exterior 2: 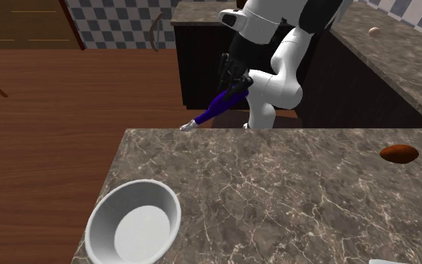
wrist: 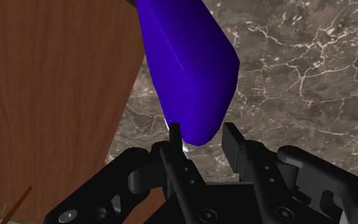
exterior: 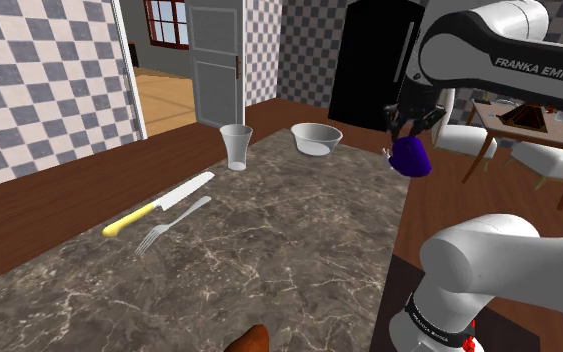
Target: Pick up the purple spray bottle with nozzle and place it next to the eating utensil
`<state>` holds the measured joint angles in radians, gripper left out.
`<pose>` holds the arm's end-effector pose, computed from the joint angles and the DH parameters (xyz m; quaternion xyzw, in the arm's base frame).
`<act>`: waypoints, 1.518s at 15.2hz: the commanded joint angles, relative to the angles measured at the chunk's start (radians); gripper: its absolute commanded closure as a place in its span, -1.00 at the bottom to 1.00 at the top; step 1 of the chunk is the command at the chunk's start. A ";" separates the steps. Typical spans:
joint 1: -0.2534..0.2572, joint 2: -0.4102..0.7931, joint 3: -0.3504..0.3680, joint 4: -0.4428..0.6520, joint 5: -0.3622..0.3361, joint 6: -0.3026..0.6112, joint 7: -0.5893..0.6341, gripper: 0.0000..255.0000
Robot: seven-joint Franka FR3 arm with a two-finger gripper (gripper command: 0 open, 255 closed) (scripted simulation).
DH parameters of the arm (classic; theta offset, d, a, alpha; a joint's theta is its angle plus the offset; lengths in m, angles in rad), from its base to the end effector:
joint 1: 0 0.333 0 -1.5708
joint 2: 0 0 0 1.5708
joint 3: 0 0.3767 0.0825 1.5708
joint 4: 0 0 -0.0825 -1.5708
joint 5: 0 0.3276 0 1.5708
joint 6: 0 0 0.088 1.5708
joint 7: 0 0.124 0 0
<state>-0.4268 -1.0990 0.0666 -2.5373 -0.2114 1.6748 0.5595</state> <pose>0.1172 -0.0575 0.6062 0.8746 -0.4508 0.1274 0.1248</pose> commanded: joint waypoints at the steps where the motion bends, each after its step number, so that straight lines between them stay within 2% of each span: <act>1: -0.001 0.011 0.001 0.032 0.001 -0.021 -0.005 1.00; 23: -0.024 0.178 0.006 0.423 0.000 -0.237 -0.061 1.00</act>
<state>-0.4490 -0.9333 0.0732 -2.1369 -0.2103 1.4480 0.5021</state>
